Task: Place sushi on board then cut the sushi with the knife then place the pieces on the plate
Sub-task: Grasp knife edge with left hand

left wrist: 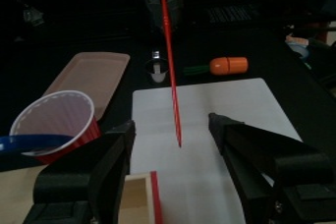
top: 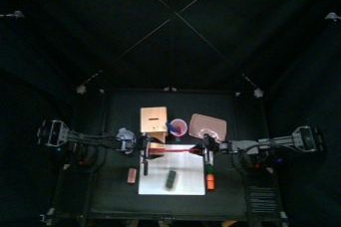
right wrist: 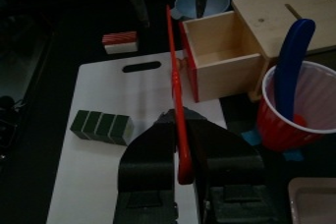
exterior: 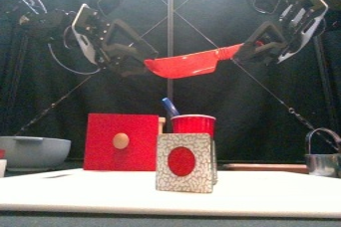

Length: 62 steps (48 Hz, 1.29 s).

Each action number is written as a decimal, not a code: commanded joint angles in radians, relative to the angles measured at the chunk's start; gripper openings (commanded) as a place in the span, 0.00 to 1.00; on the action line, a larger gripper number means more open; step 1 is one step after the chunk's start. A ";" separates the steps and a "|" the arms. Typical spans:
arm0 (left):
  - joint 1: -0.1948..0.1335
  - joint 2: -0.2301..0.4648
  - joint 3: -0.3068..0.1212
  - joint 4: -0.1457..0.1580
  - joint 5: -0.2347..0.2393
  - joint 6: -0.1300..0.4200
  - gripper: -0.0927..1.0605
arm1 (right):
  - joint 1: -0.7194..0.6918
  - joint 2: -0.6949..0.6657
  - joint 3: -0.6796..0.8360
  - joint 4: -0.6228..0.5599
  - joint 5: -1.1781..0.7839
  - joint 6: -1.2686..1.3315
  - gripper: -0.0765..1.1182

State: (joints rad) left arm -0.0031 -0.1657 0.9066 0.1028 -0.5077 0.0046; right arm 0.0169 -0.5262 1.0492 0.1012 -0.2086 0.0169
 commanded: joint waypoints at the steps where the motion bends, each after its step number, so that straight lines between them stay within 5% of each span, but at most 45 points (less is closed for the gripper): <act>1: -0.002 0.014 -0.054 0.014 0.011 -0.002 0.88 | 0.003 -0.002 -0.011 0.002 -0.006 -0.002 0.37; 12: -0.002 0.026 -0.075 0.014 0.083 -0.006 0.87 | 0.002 0.003 -0.012 0.002 -0.006 -0.002 0.37; 30: -0.003 0.034 -0.092 0.008 0.097 -0.006 0.85 | -0.002 0.003 -0.014 0.000 -0.006 -0.003 0.37; 43: -0.003 0.037 -0.104 0.006 0.172 -0.008 0.76 | -0.003 0.003 -0.014 -0.003 -0.006 -0.003 0.37; 62: -0.003 0.037 -0.123 -0.003 0.183 -0.006 0.73 | -0.005 0.009 -0.012 -0.003 -0.006 -0.003 0.37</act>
State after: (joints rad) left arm -0.0046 -0.1243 0.8099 0.0982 -0.3221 0.0000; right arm 0.0138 -0.5108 1.0492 0.0982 -0.2086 0.0153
